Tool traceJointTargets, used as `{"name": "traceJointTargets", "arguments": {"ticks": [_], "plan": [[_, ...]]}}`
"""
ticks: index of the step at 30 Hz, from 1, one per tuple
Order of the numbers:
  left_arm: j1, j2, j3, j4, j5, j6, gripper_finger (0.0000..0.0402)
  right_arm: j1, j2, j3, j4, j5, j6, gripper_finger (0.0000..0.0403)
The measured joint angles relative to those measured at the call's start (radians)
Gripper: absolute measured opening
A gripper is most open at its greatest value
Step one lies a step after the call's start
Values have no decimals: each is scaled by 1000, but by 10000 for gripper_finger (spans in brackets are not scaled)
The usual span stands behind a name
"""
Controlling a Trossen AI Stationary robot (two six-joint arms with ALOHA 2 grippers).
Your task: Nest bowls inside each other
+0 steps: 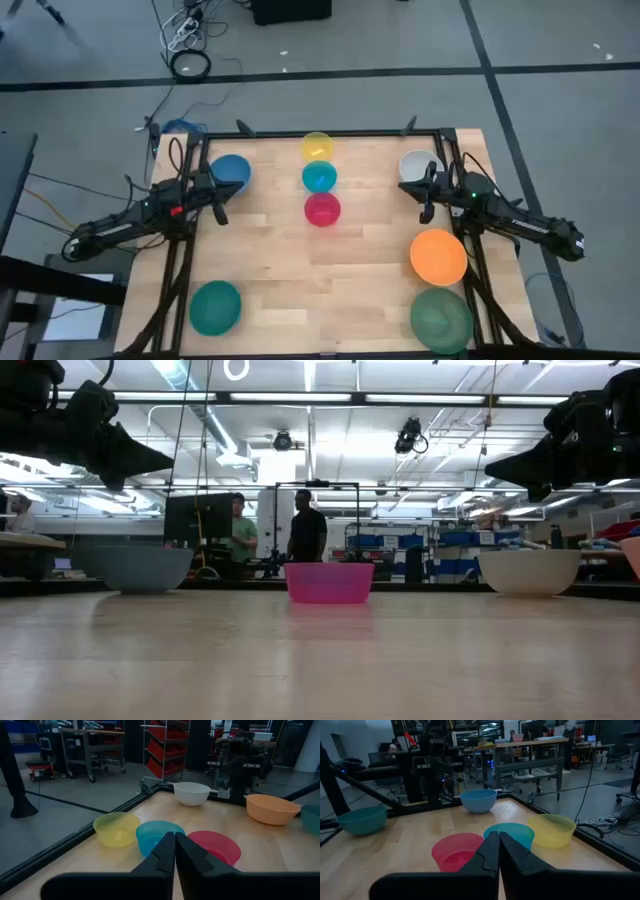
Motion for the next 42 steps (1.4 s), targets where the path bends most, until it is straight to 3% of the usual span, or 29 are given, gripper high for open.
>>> {"name": "traceJointTargets", "arguments": {"ticks": [21, 22, 25, 27, 31, 33, 36, 38, 42], "plan": [[0, 0, 0, 0, 0, 0, 21, 0, 0, 0, 0, 0, 0, 0], [0, 0, 0, 0, 0, 0, 21, 0, 0, 0, 5, 4, -44, 0], [0, 0, 0, 0, 0, 0, 21, -2, 1, -1, 78, 57, -415, 0], [0, 0, 0, 0, 0, 0, 21, -2, 1, -1, 119, 68, -577, 0], [0, 0, 0, 0, 0, 0, 21, -2, 4, -1, 189, 58, -663, 0], [0, 0, 0, 3, 0, 1, 21, -1, 9, -1, 256, -19, -569, 0], [0, 0, 0, 71, 0, 6, 21, 1, 8, -1, 363, -143, -297, 0], [0, 0, 0, 136, 0, -29, 21, 1, 9, -1, 409, -163, -172, 0], [0, 0, 0, 273, -1, -139, 21, 1, 8, -1, 515, -163, 233, 0]]}}
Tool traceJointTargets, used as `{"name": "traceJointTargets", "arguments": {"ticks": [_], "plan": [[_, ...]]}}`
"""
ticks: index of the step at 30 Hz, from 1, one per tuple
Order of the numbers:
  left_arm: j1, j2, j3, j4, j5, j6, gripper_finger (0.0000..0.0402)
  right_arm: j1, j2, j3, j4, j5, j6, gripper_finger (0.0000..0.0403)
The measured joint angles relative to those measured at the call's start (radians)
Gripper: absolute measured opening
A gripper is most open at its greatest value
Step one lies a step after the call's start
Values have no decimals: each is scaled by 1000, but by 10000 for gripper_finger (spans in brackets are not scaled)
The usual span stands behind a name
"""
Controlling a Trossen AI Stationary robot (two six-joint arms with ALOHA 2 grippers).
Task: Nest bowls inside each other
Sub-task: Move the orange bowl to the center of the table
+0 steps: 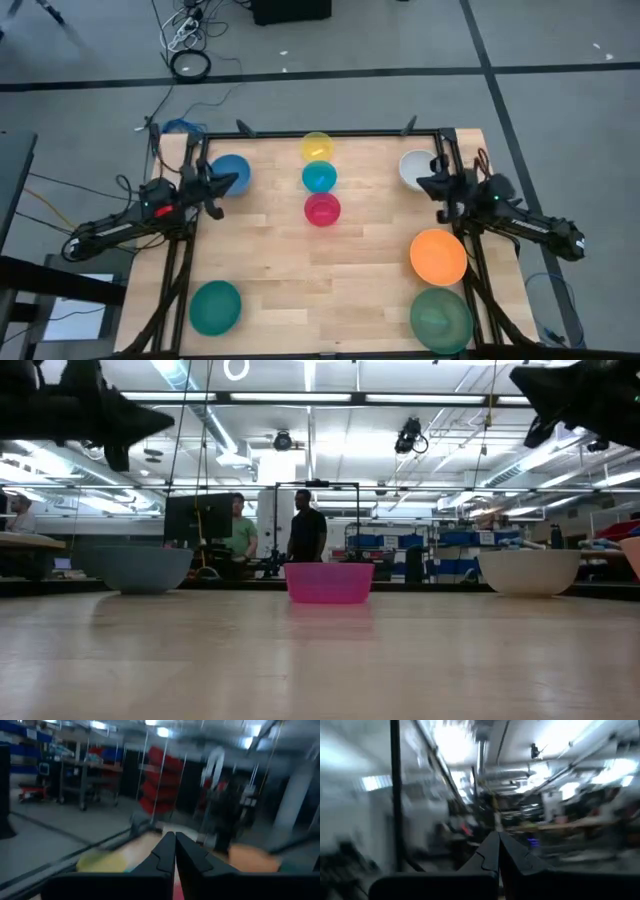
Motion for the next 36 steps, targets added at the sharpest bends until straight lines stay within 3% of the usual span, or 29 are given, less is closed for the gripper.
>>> {"name": "traceJointTargets", "arguments": {"ticks": [6, 12, 15, 18, 23, 30, 33, 36], "plan": [[0, 0, 0, 217, -20, -122, 21, 0, 2, 0, 29, 1, 338, 0], [0, 0, 1, 211, 90, -134, 21, -1, 8, 0, 25, 21, 352, 0], [0, 0, 1, 169, 243, -176, 21, -1, 8, 0, 7, 21, 355, 0], [-1, 1, 1, 21, 352, -237, 21, -1, 8, 0, -87, 21, 354, 0], [-14, 42, 0, -187, 378, -354, 21, -1, 30, 0, -329, 65, 355, 0], [-15, 106, 0, -52, 392, -416, 21, -2, 80, 0, -333, 219, 396, 0], [-15, 111, 0, 56, 404, -415, 21, -2, 80, 0, -323, 171, 371, 0], [-15, 111, 1, 96, 430, -414, 21, -1, 84, 0, -336, -3, 424, 0]]}}
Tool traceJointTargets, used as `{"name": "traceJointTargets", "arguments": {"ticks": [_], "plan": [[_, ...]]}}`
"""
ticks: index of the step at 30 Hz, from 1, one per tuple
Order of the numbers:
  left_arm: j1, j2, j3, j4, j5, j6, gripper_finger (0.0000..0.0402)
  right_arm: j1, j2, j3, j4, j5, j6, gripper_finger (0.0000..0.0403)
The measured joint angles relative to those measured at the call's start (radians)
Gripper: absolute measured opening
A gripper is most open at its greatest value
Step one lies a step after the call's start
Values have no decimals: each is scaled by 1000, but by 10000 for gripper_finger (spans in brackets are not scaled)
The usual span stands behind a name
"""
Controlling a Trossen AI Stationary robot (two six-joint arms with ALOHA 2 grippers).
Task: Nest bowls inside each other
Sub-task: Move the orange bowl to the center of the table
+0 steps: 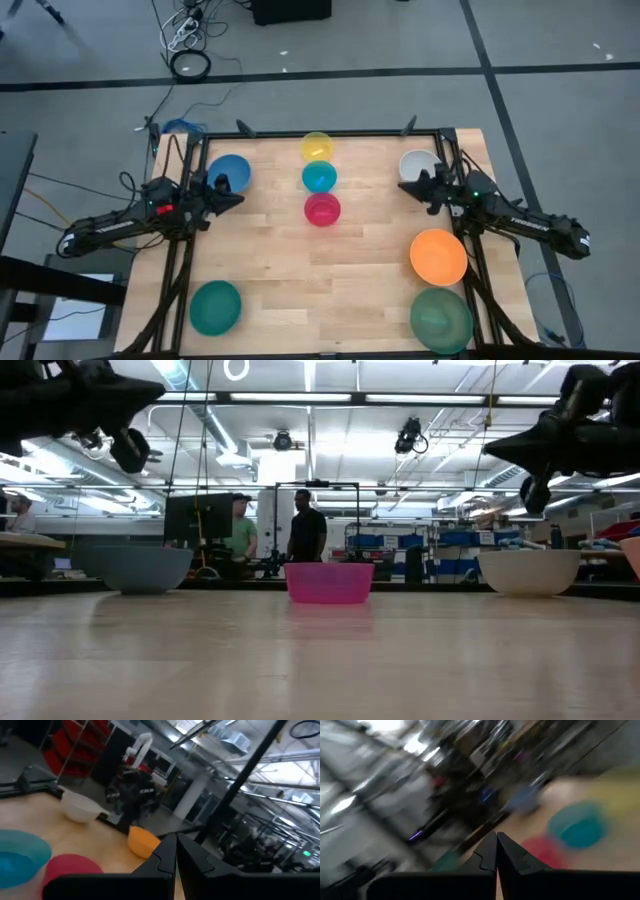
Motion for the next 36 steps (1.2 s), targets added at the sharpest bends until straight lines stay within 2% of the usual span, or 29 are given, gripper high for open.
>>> {"name": "traceJointTargets", "arguments": {"ticks": [3, 5, 8, 11, 14, 18, 22, 25, 27, 29, 32, 36], "plan": [[0, 1, 0, -35, 83, 2, 21, 32, -1, 0, -54, -221, 142, 0], [-1, 1, 0, -85, 116, 1, 21, 86, 0, 0, -83, -274, 238, 0], [0, 3, 0, -155, 116, 8, 21, 211, 0, 0, -148, -250, 306, 0], [0, 17, 0, -178, 116, 16, 21, 347, 12, 0, -181, -160, 310, 0], [0, 47, 0, -167, 119, 16, 21, 432, 56, 2, -186, -105, 294, 0], [0, 99, 0, -158, 115, 28, 21, 448, 149, 34, -175, -79, 241, 0], [0, 163, 0, -113, 99, 30, 21, 408, 255, 83, -88, -23, 63, 0], [0, 212, 0, -57, 96, 27, 21, 332, 343, 150, -62, -119, -71, 0], [0, 239, 0, -16, 95, 15, 21, 270, 401, 217, -153, -259, -91, 0], [0, 261, 0, 17, 95, -9, 21, 231, 446, 281, -332, -356, -103, 0], [0, 289, 0, 52, 95, -27, 21, 227, 477, 363, -639, -340, -187, 1], [0, 314, 0, 59, 95, -33, 21, 263, 496, 437, -881, -251, -189, 1]]}}
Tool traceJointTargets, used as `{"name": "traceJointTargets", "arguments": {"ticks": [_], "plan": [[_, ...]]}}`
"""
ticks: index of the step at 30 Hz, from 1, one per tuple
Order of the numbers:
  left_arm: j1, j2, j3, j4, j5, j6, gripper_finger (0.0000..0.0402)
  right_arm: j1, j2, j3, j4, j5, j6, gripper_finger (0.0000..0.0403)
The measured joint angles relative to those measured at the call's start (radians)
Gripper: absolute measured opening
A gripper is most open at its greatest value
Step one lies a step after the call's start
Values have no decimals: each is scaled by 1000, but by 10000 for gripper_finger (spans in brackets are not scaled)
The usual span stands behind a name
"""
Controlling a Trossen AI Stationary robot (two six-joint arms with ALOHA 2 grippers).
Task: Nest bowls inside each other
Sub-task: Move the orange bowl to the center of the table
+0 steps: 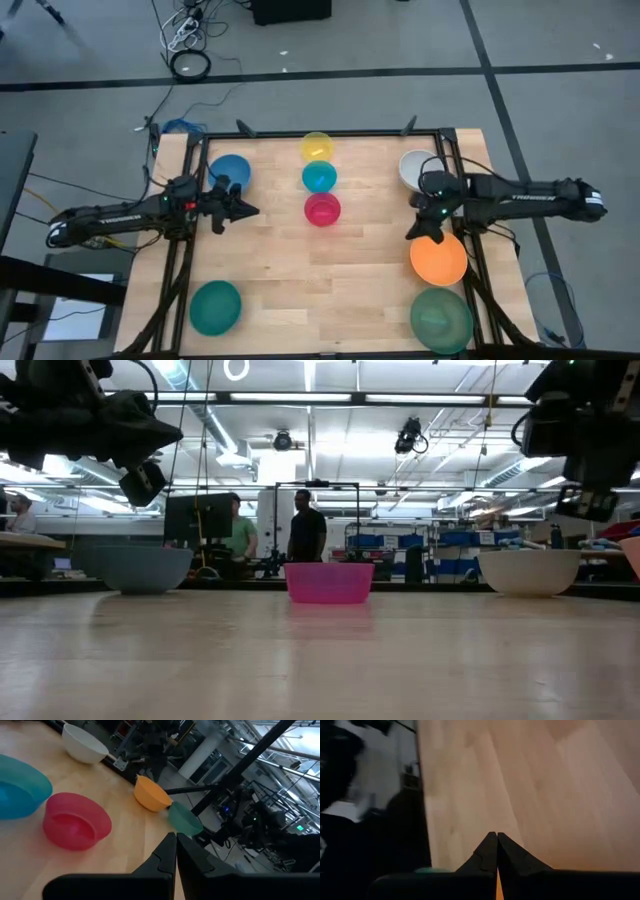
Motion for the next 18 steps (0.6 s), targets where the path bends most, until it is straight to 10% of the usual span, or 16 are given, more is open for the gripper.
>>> {"name": "traceJointTargets", "arguments": {"ticks": [18], "plan": [[0, 37, 0, 8, 13, 11, 21, 236, 353, 255, -557, 270, 134, 125]]}}
